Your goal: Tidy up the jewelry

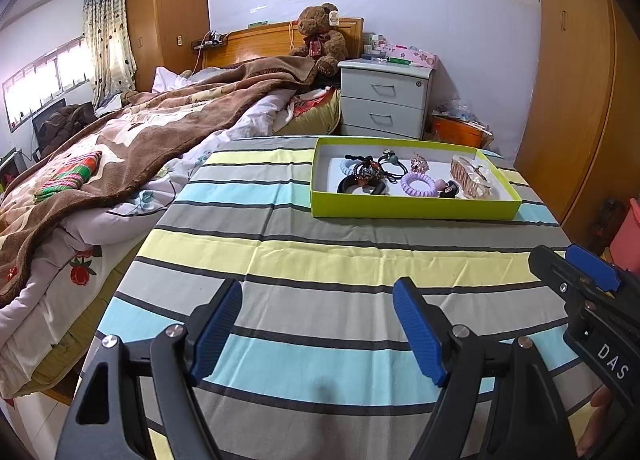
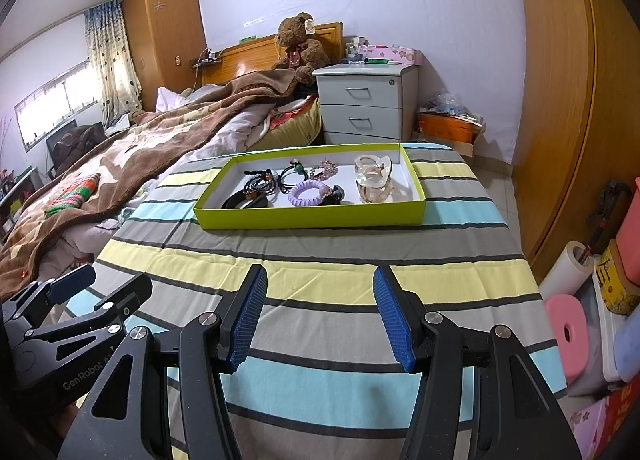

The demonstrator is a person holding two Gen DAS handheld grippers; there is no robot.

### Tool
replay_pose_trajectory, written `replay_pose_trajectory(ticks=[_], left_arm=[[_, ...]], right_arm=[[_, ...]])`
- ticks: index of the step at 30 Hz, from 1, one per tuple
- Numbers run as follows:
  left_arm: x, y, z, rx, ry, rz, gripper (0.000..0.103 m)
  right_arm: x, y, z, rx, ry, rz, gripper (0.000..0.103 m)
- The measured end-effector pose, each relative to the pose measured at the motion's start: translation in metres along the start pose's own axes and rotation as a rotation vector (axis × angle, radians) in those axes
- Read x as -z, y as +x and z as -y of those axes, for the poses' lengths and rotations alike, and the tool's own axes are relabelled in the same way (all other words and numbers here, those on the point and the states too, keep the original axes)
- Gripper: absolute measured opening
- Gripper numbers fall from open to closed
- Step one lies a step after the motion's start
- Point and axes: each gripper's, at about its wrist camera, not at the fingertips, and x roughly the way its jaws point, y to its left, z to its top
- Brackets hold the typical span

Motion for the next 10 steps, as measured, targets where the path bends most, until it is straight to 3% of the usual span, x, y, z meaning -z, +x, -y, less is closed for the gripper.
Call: replay_pose_trajectory(ticks=[10], left_arm=[[0.0006,0.0002,-0.0006,-0.002,-0.002,-0.004,0.080]], right_arm=[[0.0003,0.0003,0.0000,0.000,0.001,0.001,0.056]])
